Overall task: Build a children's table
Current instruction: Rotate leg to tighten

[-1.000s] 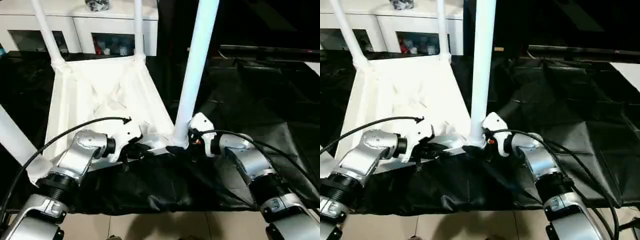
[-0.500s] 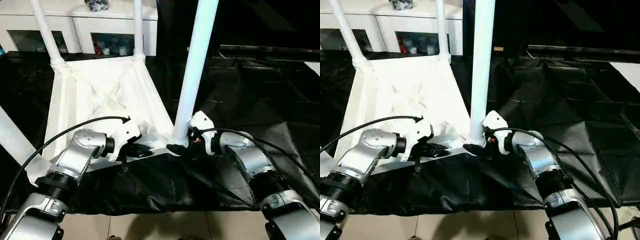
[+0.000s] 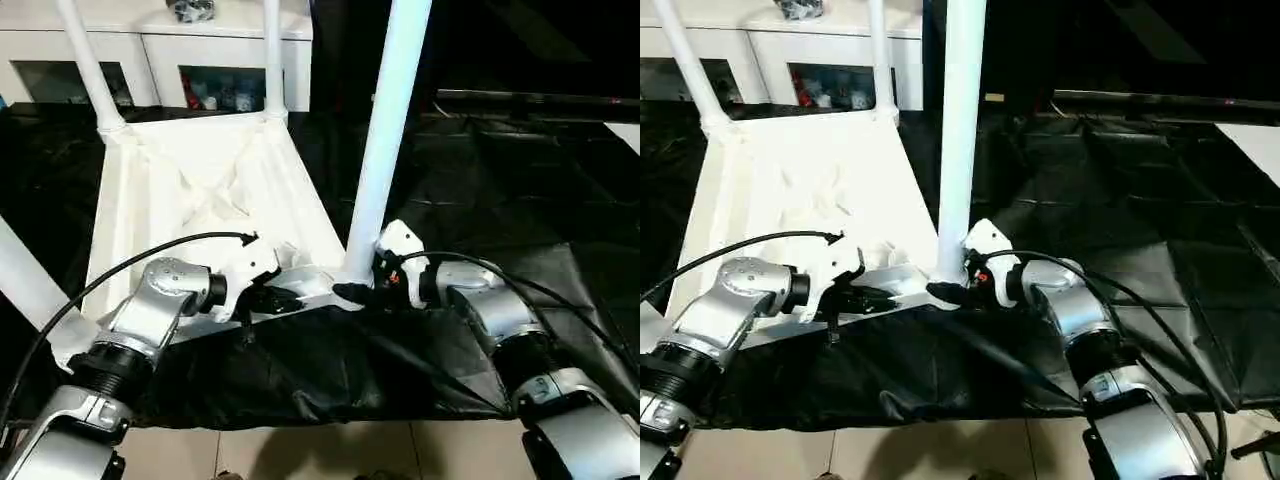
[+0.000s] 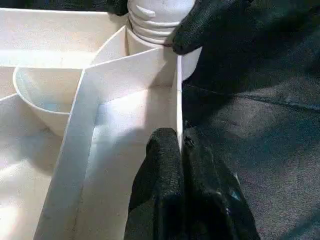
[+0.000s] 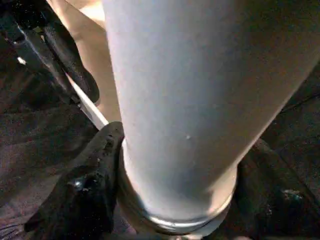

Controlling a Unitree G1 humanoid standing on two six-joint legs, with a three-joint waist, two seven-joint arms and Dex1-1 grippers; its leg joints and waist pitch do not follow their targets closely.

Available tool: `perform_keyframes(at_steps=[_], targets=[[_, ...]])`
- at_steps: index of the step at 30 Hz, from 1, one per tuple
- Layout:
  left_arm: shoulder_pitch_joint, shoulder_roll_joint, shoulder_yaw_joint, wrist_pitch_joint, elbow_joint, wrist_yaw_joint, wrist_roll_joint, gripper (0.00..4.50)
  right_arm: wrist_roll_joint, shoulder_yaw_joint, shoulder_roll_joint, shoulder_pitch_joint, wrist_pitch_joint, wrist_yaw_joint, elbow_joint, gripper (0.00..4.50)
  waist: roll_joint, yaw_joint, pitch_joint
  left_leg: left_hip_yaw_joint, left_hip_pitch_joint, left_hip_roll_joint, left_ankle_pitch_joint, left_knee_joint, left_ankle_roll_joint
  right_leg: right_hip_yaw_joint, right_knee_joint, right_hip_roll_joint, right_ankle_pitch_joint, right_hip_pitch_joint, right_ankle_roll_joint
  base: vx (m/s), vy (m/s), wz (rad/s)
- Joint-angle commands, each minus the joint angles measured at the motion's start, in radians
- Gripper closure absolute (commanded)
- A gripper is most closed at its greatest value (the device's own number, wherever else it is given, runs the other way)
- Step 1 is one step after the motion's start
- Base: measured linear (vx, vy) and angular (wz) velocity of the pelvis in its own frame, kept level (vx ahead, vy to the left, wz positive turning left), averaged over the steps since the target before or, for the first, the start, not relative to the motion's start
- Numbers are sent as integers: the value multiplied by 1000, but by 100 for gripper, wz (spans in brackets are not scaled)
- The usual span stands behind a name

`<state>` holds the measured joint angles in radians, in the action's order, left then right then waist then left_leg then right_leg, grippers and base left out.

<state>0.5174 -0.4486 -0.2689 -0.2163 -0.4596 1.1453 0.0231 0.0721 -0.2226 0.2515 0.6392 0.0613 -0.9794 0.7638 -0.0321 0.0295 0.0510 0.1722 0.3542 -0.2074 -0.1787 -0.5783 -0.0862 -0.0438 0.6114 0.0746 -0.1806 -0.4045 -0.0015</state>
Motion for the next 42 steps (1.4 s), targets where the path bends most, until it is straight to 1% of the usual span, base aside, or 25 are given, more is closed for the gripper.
perform_keyframes(at_steps=[1, 4, 5, 6, 8, 9, 11, 14, 15, 17, 18, 19, 23, 24, 26, 27, 29, 30, 32, 33, 36, 39, 40, 41, 42], targets=[[-30, 7, 1, -12, -14, -22, -10, 450, -1, 0, -13, 11, -9, 1, 15, 171, 3, 7, -47, -3, -2, -19, -323, 74, 7, 35, -87, 55, -383, 34, -192, 0, 0, 0], [-30, 33, -1, -33, -3, -72, -18, 450, -6, 1, -35, -12, -4, 30, 2, 175, 0, 7, -46, -3, -4, -18, -339, 74, 5, 35, -91, 54, -410, 31, -183, 0, 0, 0], [-30, 50, -3, -45, 1, -97, -23, 450, -13, 0, -48, -23, -1, 61, -5, 175, -3, 7, -45, -3, -5, -18, -343, 75, 5, 36, -94, 55, -428, 30, -177, 0, 0, 0], [-27, 86, -7, -72, 9, -153, -33, 450, -29, -2, -76, -48, 6, 131, -21, 176, -1, 8, -43, -3, -6, -19, -343, 76, 2, 36, -94, 55, -434, 28, -174, 0, 0, 0], [-19, 150, -5, -98, 8, -238, -41, 450, -43, 3, -123, -81, 32, 238, -36, 177, -4, 8, -39, -3, -8, -17, -354, 78, -9, 35, -101, 54, -490, 25, -148, 0, 0, 0], [-8, 218, -10, -110, 1, -310, -50, 450, -53, 16, -187, -109, 59, 365, -44, 177, -10, 8, -40, -4, -10, -15, -362, 77, -13, 35, -106, 54, -524, 22, -131, 0, 0, 0], [4, 261, -14, -112, -16, -355, -57, 450, -57, 29, -235, -121, 74, 461, -44, 177, -6, 8, -42, -8, -12, -13, -365, 79, -19, 33, -109, 56, -561, 21, -110, 0, 0, 0], [20, 307, -28, -95, -40, -383, -62, 450, -69, 35, -294, -105, 70, 558, -8, 177, -9, 5, -43, -11, -14, -8, -405, 76, -13, 30, -122, 56, -644, 12, -63, 0, 0, 0], [25, 318, -36, -85, -48, -389, -67, 450, -72, 33, -311, -98, 54, 573, 2, 177, -1, 2, -43, -12, -13, -6, -417, 77, -12, 29, -128, 56, -660, 9, -52, 0, 0, 0], [30, 319, -58, -59, -55, -381, -87, 450, -78, 26, -328, -92, 20, 573, 5, 177, 0, 1, -44, -15, -11, -6, -433, 80, -11, 25, -131, 57, -670, 10, -39, 0, 0, 0], [30, 306, -66, -43, -56, -366, -98, 450, -72, 30, -325, -90, 9, 553, -2, 122, 12, 2, -48, -18, -12, -7, -443, 82, -11, 23, -131, 59, -660, 12, -37, 0, 0, 0], [28, 298, -68, -35, -54, -356, -106, 450, -71, 36, -323, -93, 8, 547, -12, 122, 7, -2, -49, -17, -8, -7, -440, 85, -8, 22, -133, 56, -632, 15, -41, 0, 0, 0], [-6, 226, -69, 43, -14, -234, -98, 450, -51, 47, -257, -113, 5, 444, -65, 87, 10, 2, -52, -15, -6, -10, -431, 89, 0, 27, -129, 57, -576, 18, -60, 0, 0, 0], [-22, 189, -69, 54, 5, -183, -88, 450, -39, 45, -219, -123, -4, 385, -86, 71, 9, 4, -56, -14, 2, -14, -399, 91, 8, 30, -120, 57, -503, 26, -79, 0, 0, 0], [-38, 153, -68, 65, 20, -131, -74, 450, -23, 42, -177, -132, -9, 320, -107, 62, 10, 7, -58, -9, 2, -16, -368, 90, 17, 32, -112, 55, -421, 28, -110, 0, 0, 0], [-49, 134, -62, 67, 33, -98, -58, 450, -15, 34, -149, -139, -12, 269, -122, 62, 11, 11, -62, -4, 1, -19, -322, 86, 28, 35, -100, 55, -324, 32, -152, 0, 0, 0], [-71, 97, -45, 63, 63, -26, -20, 450, -3, 6, -84, -158, -20, 144, -160, 62, 10, 15, -62, 1, 3, -19, -288, 81, 38, 37, -91, 53, -252, 36, -184, 52, -17, 5], [-79, 82, -38, 55, 78, 4, -4, 450, 0, -7, -53, -164, -24, 89, -173, 62, 8, 16, -62, 4, 1, -18, -283, 79, 44, 37, -91, 52, -243, 36, -190, 60, -20, 6], [-92, 56, -31, 54, 97, 62, 20, 450, -1, -25, -12, -169, -26, 6, -191, 62, 8, 20, -67, 5, 6, -18, -214, 74, 62, 35, -76, 51, -150, 48, -217, 62, -22, 3], [-95, 44, -29, 55, 99, 84, 26, 450, -3, -32, 3, -170, -28, -31, -199, 62, 9, 20, -68, 5, 8, -17, -193, 73, 66, 35, -72, 51, -122, 48, -224, 0, 0, 0], [-97, 24, -26, 57, 98, 128, 42, 450, 1, -52, 34, -174, -30, -118, -218, 62, 10, 25, -69, 10, 3, -18, -139, 67, 86, 34, -64, 49, -38, 50, -252, 0, 0, 0], [-93, -3, -25, 60, 89, 181, 58, 450, 12, -87, 66, -169, -39, -221, -230, 62, 12, 34, -67, 12, -1, -22, -155, 68, 92, 30, -63, 47, -56, 51, -261, 0, 0, 0], [-91, -7, -26, 59, 84, 189, 59, 450, 11, -91, 68, -167, -44, -228, -229, 78, 8, 34, -65, 13, -1, -23, -169, 69, 86, 31, -65, 48, -78, 50, -259, 0, 0, 0], [-89, -10, -27, 54, 84, 197, 62, 450, 16, -93, 66, -164, -36, -237, -226, 97, 11, 35, -65, 12, -2, -24, -179, 70, 79, 31, -66, 49, -96, 49, -258, 0, 0, 0], [-88, -13, -28, 49, 86, 204, 65, 450, 21, -95, 66, -162, -29, -247, -226, 97, 9, 34, -63, 12, -3, -24, -201, 72, 68, 32, -70, 50, -134, 48, -251, 0, 0, 0]])
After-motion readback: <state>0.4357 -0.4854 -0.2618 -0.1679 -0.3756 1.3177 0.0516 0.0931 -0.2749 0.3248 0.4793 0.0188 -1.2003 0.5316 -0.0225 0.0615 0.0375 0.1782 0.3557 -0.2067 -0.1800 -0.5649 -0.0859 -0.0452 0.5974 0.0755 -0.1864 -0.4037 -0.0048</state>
